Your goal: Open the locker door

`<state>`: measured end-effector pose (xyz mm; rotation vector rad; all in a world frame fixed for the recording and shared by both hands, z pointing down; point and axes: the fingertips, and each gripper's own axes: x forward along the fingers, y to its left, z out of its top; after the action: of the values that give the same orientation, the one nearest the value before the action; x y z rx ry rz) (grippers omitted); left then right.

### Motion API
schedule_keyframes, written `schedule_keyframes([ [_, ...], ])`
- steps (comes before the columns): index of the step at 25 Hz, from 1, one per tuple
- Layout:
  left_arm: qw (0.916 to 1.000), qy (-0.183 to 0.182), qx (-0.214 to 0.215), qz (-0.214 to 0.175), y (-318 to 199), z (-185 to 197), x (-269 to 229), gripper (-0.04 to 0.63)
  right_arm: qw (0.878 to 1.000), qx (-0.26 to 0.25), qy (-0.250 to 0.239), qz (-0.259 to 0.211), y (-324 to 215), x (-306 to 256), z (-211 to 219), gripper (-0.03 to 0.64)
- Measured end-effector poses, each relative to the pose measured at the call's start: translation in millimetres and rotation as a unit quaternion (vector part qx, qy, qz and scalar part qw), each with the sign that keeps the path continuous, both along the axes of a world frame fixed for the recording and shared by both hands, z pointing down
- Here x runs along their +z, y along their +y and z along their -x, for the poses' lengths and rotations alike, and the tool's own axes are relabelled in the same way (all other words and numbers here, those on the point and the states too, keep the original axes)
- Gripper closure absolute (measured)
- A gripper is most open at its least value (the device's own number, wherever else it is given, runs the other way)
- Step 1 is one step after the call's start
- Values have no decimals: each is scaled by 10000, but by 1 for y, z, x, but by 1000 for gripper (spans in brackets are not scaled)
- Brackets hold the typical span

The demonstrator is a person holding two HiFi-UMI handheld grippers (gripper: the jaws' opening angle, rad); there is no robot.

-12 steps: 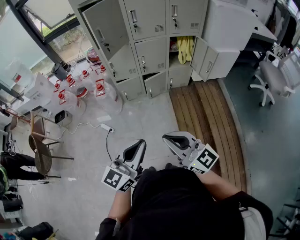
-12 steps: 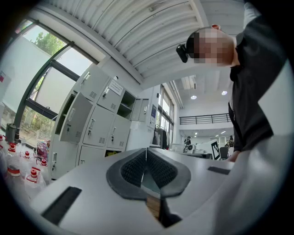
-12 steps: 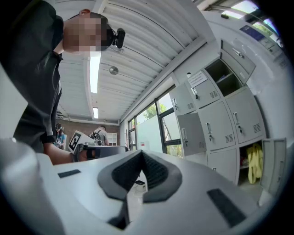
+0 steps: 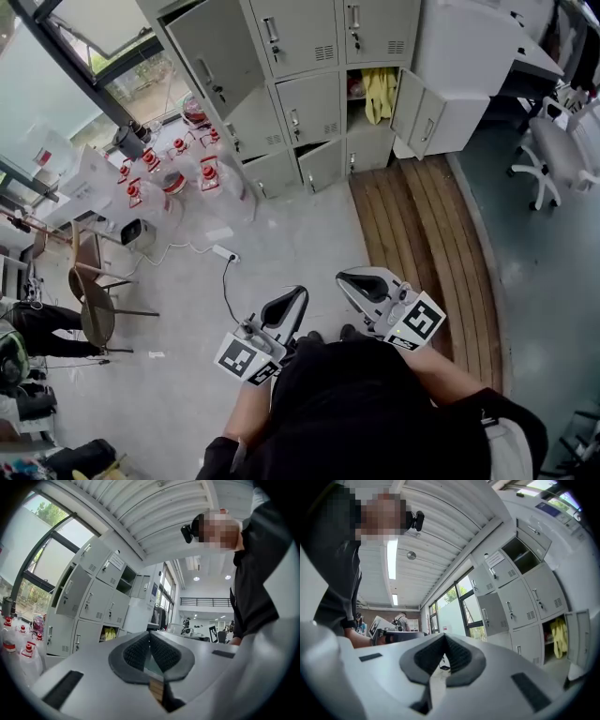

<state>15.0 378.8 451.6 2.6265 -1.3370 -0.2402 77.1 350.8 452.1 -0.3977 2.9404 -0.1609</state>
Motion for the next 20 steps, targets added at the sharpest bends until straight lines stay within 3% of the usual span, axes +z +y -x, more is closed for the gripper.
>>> schedule_keyframes([
  [7, 10000, -4, 18, 54, -7, 0, 0, 577, 9995, 37, -304, 115, -7, 0, -7, 606],
  [13, 9999, 0, -35, 139, -9, -10, 1, 577, 9994, 5, -306, 185, -11, 7, -23, 606],
  [20, 9992, 54, 14, 399, -8, -5, 16, 577, 9990, -25, -307, 318, -11, 18, -13, 606],
])
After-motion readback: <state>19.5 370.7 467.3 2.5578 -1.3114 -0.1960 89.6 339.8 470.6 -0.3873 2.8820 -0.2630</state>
